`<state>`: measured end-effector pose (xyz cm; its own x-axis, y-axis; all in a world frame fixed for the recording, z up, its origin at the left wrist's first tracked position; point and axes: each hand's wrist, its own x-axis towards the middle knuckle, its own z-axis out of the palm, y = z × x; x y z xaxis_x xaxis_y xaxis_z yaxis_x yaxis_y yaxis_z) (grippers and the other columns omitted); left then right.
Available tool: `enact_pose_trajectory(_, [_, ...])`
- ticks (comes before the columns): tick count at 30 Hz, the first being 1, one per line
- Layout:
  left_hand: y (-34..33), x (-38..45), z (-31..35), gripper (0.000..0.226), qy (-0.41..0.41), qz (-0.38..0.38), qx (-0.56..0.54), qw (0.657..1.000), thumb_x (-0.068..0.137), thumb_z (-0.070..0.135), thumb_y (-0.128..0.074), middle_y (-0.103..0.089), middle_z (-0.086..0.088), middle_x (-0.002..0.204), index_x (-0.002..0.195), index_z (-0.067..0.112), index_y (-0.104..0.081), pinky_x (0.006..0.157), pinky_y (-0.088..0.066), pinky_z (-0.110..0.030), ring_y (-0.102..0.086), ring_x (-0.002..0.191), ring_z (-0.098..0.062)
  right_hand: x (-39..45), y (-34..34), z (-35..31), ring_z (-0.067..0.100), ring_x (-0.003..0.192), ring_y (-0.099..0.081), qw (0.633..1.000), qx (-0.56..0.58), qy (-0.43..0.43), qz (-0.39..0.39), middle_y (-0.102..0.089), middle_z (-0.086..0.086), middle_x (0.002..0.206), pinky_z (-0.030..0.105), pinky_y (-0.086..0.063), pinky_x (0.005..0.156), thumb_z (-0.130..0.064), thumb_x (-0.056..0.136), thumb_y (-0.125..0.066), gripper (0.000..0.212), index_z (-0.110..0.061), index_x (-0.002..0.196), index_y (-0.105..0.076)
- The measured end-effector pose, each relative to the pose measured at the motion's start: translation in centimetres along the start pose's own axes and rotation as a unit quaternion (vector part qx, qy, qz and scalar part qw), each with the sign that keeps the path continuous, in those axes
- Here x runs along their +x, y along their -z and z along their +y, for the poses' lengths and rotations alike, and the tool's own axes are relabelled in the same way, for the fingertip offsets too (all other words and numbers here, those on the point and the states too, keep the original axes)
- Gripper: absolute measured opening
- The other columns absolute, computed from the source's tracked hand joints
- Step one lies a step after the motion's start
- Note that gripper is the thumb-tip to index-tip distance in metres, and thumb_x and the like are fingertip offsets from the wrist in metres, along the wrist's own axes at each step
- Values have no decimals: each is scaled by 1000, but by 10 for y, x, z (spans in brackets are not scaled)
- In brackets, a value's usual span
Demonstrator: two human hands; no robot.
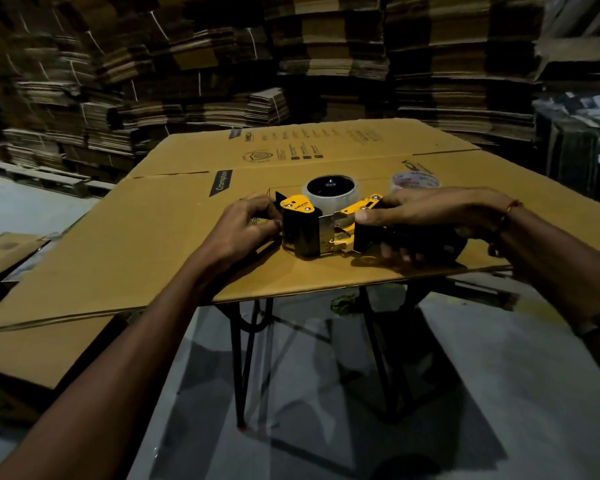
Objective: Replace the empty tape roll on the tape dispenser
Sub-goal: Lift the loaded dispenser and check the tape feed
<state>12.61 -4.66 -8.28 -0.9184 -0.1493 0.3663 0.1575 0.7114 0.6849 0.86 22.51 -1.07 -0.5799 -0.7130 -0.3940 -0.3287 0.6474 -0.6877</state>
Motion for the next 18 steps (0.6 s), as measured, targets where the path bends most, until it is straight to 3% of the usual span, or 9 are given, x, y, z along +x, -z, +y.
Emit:
enact_pose_trajectory(4, [5,22,-12,10,-6,-41,32,999,94,11,-61,-59,-3,120,99,5,-68,96,-48,-32,-58,110,-14,17,6,5,17,59,-64,999,38,12,2,-73,4,78,27,-55,51,-50,81,-68,51,-18,120,-62])
enact_pose_trajectory(8, [14,45,-18,15,-10,-65,46,997,95,10,-60,-57,-2,123,105,3,-67,100,-47,-36,-57,113,-14,33,10,13,19,59,-67,997,59,22,32,-75,4,77,29,-55,51,-45,76,-75,43,-33,115,-61])
enact_pose_trajectory(11, [22,59,-14,16,-3,-84,59,995,94,13,-63,-52,-1,132,107,5,-68,99,-46,-34,-51,121,-15,33,12,10,18,59,-70,997,48,28,56,-76,5,88,26,-55,51,-43,75,-77,48,-36,119,-60])
enact_pose_trajectory(14, [30,74,-2,9,16,-106,38,994,91,11,-66,-48,-1,134,99,15,-68,92,-47,-22,-47,124,-12,23,15,-1,20,69,-74,994,55,32,88,-72,-3,103,28,-58,54,-37,81,-78,48,-35,124,-57])
enact_pose_trajectory(16, [35,84,10,9,29,-123,22,992,89,11,-69,-48,-1,126,92,19,-67,84,-48,-16,-50,114,-10,12,18,-8,23,91,-74,992,37,44,116,-69,-9,112,35,-62,70,-38,80,-80,50,-34,124,-57])
enact_pose_trajectory(18, [38,92,25,17,56,-143,-18,988,88,8,-69,-50,4,112,83,24,-64,77,-50,-17,-54,97,-9,-3,21,-15,20,110,-66,988,6,51,143,-65,-8,121,40,-56,90,-39,80,-80,52,-30,126,-57])
